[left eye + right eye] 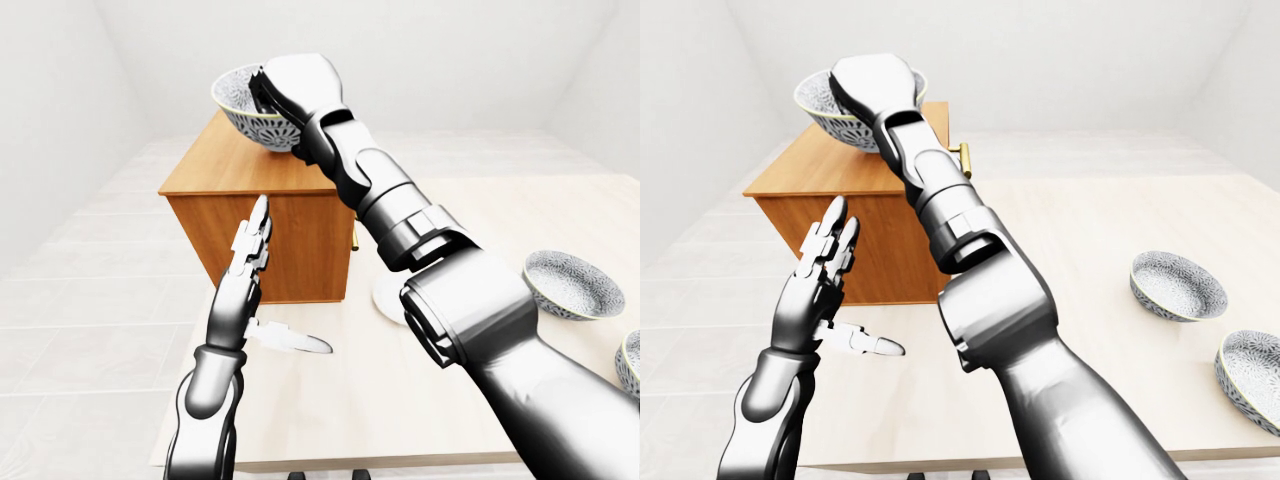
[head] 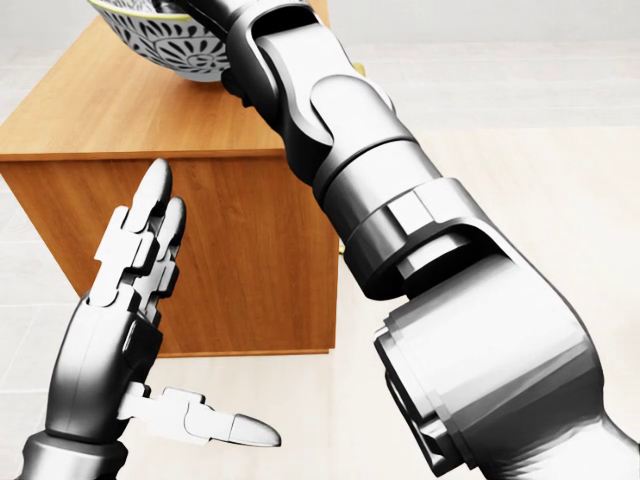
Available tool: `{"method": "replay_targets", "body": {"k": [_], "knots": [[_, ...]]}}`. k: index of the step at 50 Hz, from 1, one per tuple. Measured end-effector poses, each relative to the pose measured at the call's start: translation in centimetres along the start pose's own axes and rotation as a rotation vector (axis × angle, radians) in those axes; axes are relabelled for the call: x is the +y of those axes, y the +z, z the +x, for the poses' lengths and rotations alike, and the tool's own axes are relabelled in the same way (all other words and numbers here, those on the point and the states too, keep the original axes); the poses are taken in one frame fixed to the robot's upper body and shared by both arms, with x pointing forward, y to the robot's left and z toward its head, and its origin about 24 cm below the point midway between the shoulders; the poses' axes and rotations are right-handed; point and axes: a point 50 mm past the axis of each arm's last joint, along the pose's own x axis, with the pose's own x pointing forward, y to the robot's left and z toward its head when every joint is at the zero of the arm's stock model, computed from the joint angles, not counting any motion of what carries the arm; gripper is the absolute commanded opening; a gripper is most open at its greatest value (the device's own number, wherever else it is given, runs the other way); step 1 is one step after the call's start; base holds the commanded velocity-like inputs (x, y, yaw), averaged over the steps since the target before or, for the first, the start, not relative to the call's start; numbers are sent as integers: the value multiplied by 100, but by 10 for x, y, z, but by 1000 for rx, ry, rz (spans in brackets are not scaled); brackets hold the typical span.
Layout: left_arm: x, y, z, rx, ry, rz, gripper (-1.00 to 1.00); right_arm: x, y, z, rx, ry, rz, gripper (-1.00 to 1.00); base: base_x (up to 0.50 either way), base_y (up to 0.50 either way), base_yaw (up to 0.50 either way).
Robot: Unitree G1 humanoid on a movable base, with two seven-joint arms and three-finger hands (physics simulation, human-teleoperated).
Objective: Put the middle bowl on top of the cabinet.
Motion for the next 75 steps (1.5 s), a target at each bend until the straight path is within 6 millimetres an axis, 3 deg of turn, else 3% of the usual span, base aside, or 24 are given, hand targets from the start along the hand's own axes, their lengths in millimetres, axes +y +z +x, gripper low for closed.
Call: {"method": "replay_targets", "body": {"k": [15, 51, 52, 53, 55, 57, 75], "knots": [[0, -2, -1, 9, 0, 3, 100, 11, -6, -4, 17, 18, -3, -100, 0, 0, 0], [3, 3, 3, -19, 13, -1, 100, 13, -9, -7, 32, -14, 28, -100, 0, 0, 0], [3, 3, 3, -19, 13, -1, 100, 13, -9, -7, 32, -14, 28, -64, 0, 0, 0], [4, 3, 3, -20, 13, -1, 100, 13, -9, -7, 33, -15, 29, -51, 0, 0, 0], [4, 3, 3, -20, 13, -2, 100, 16, -9, -8, 34, -11, 29, -43, 0, 0, 0], [4, 3, 3, -20, 14, -3, 100, 19, -9, -9, 35, -4, 29, -18, 0, 0, 0], [3, 3, 3, -19, 9, -9, 100, 24, -6, -10, 27, -1, 23, 33, 0, 0, 0]]}}
